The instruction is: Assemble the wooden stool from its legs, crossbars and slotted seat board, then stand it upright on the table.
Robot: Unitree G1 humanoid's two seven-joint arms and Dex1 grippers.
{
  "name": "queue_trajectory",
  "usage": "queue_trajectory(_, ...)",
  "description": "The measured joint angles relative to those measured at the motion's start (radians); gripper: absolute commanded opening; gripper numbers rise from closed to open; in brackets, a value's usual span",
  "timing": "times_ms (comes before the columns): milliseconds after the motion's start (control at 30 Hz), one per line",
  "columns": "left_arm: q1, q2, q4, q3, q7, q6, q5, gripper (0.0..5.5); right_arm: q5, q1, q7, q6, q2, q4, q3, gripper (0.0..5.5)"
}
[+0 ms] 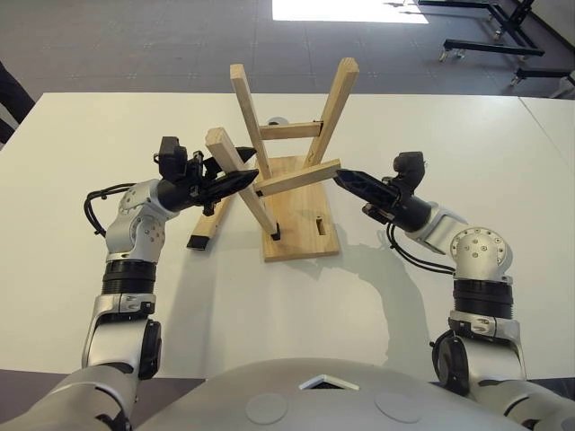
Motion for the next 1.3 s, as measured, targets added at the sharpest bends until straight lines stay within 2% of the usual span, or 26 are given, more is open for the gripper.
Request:
queue_trajectory(267,0.010,0.001,-0.014,-0.015,-0.002,-0.021,0.016,2.05,0.000,0.001,-0.005,0.000,0.009,0.000,0.000,5.40)
queue_trajectory(467,0.091,-0.001,-0.122,-0.079,0.012,-0.133,0.055,2.05,0.002,0.004,-0.009,0.000,0.014,-0.001,-0.009,5.40)
queue_trajectory(600,0.128,0.000,-0.123,-0.106,0.044,-0.199,0.067,2.05,0.197,-0.006,-0.065,0.068,0.031,0.022,-0.127,5.40)
queue_trajectory(700,0.128,-0.004,-0.116,-0.120,0.104,-0.236,0.075,2.05,0.364,-0.063,-0.124,0.089,0.023,0.075,-0.230,5.40)
queue_trajectory(800,0.123,-0.010,-0.114,-0.145,0.191,-0.260,0.084,2.05,0.416,-0.114,-0.170,0.084,0.003,0.113,-0.285,5.40)
queue_trajectory(1067,0.106,-0.002,-0.135,-0.207,0.340,-0.262,0.108,2.05,0.411,-0.118,-0.203,0.046,-0.011,0.118,-0.294,5.40)
queue_trajectory(1300,0.166,0.060,-0.342,-0.275,0.540,-0.191,0.236,2.05,0.406,-0.117,-0.226,0.031,-0.011,0.118,-0.289,5.40)
